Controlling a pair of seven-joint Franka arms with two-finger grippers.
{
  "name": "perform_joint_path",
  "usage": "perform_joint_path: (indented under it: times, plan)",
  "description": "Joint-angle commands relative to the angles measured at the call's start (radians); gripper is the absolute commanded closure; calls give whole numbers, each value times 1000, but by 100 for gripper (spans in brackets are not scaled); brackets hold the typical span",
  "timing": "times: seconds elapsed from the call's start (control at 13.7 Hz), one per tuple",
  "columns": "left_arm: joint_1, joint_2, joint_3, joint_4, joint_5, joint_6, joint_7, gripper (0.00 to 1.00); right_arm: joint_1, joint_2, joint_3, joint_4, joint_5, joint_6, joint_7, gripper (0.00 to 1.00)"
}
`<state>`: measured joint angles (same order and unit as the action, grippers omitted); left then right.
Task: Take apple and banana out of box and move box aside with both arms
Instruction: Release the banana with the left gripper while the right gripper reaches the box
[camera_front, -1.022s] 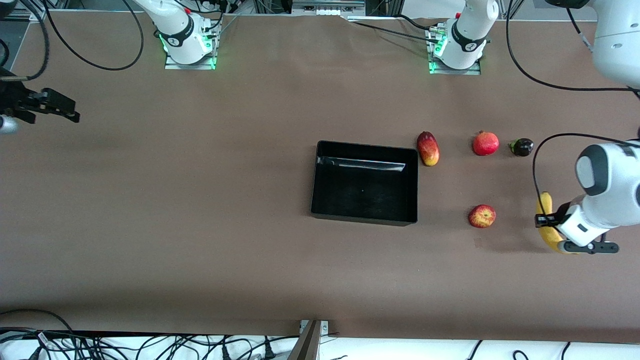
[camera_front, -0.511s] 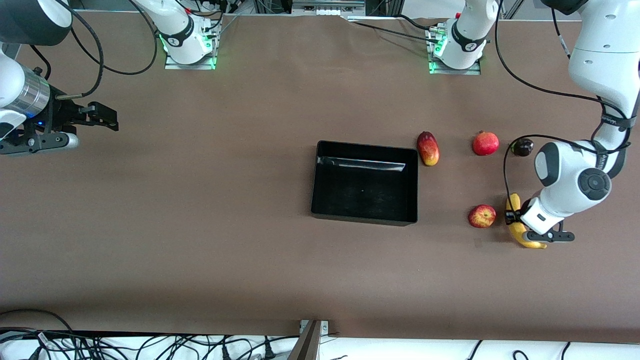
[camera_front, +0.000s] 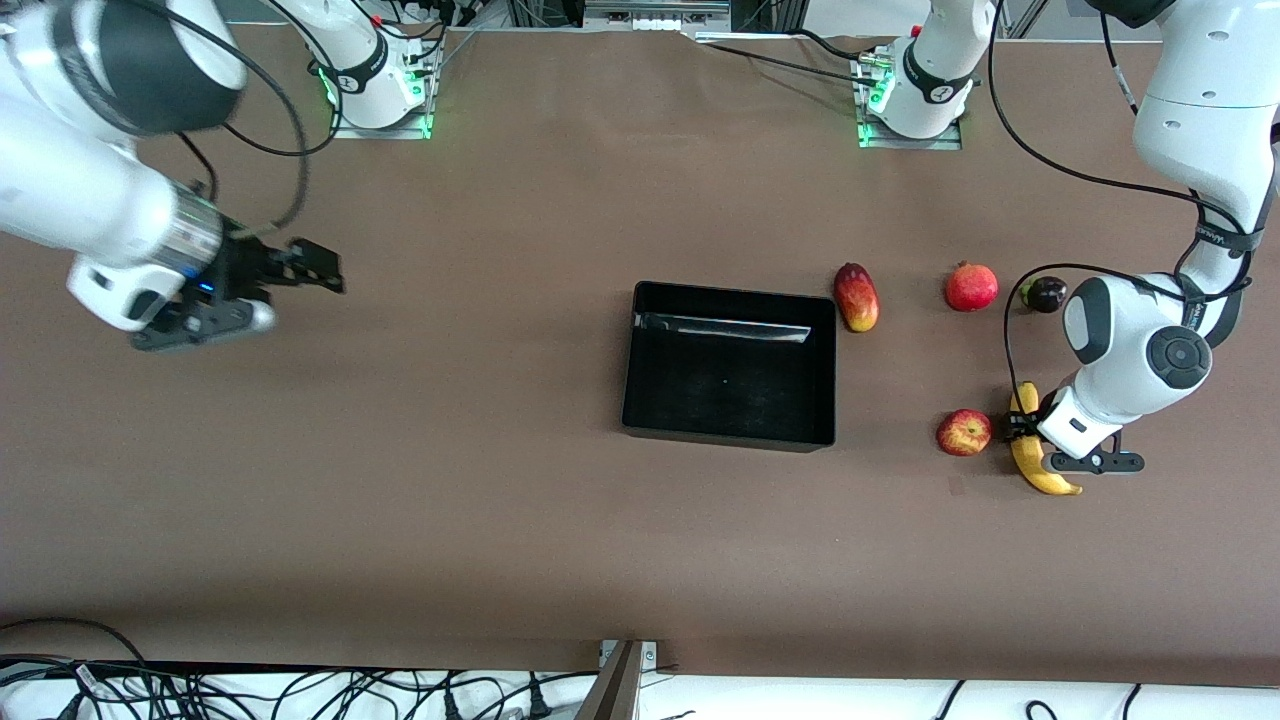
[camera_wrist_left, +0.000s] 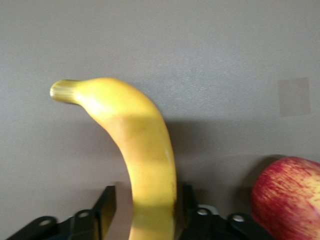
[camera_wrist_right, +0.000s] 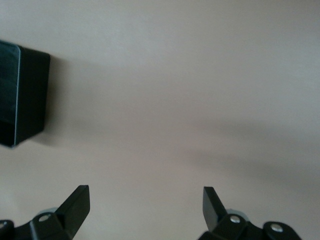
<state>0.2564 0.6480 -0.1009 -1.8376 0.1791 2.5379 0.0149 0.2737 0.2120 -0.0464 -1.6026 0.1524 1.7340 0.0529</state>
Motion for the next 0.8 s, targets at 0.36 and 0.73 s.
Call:
perform_joint_path:
  times: [0.36, 0.73]
  plan:
    - [-11, -239, 15, 104, -1, -471, 48, 0, 314, 255, -1, 23, 18, 330, 441, 0]
    - [-37, -451, 3, 104, -71, -686, 65, 0, 448, 467, 0, 102, 22, 665, 669, 0]
